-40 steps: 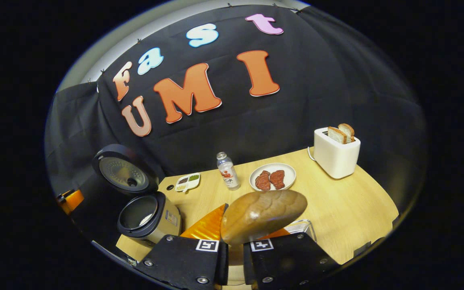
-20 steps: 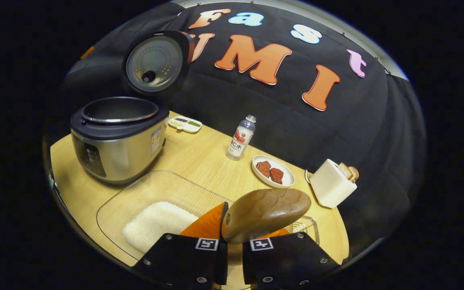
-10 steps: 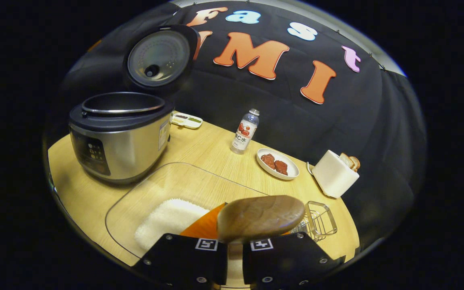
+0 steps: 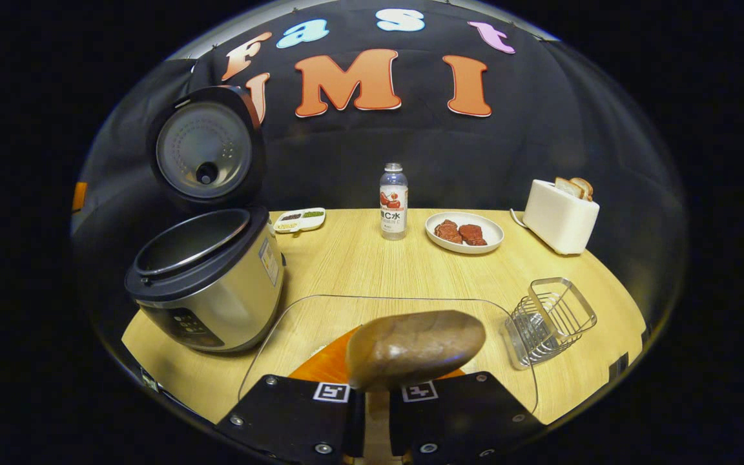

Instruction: Close the left gripper, press the button to open the rice cooker; take a wooden spoon from the chopstick holder with the right hand, scoop a spoonful of rice and pour it into the rice cooker, then put the wooden spoon back into the chopstick holder.

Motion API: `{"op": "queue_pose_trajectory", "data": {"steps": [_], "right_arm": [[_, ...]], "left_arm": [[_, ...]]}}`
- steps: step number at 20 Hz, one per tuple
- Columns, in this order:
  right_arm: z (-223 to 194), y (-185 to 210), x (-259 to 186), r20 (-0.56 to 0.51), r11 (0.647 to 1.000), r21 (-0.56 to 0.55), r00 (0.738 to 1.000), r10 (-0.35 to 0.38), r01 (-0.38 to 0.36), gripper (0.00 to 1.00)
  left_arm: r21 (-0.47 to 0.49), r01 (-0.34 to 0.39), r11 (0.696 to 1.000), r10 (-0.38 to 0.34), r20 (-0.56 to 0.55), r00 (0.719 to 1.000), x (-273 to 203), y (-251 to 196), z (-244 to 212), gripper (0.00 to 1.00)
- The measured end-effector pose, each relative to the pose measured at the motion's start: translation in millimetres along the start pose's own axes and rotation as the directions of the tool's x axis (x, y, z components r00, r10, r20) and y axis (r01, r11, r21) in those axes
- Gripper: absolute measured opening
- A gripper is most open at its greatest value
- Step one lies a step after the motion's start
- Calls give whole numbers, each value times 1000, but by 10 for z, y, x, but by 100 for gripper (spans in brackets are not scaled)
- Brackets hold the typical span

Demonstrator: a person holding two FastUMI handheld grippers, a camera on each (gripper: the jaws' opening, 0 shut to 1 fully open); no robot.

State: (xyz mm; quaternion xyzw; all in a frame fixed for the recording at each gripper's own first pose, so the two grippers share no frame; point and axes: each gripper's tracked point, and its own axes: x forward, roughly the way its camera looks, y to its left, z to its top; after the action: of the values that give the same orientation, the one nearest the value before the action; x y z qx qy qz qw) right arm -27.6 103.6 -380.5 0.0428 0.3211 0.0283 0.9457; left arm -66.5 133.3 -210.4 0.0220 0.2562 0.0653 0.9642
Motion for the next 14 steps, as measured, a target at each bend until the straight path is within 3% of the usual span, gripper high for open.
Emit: {"op": "queue_pose_trajectory", "data": {"steps": [1,2,7,14], "right_arm": [[2,20,4,-6,1000,22,1000,9,-9,14],[-6,44,5,-14,999,45,1000,20,-20,11],[10,45,48,-34,989,143,998,53,-47,14],[18,94,92,-43,928,355,989,138,-114,14]], "left_arm": [[1,1,1000,-1,-3,1000,14,1,0,87],[2,2,1000,-2,-5,1000,9,10,-9,87],[13,11,1000,-11,-15,1000,46,-13,-31,87],[16,15,1000,-15,-31,999,87,-42,-71,87]]}}
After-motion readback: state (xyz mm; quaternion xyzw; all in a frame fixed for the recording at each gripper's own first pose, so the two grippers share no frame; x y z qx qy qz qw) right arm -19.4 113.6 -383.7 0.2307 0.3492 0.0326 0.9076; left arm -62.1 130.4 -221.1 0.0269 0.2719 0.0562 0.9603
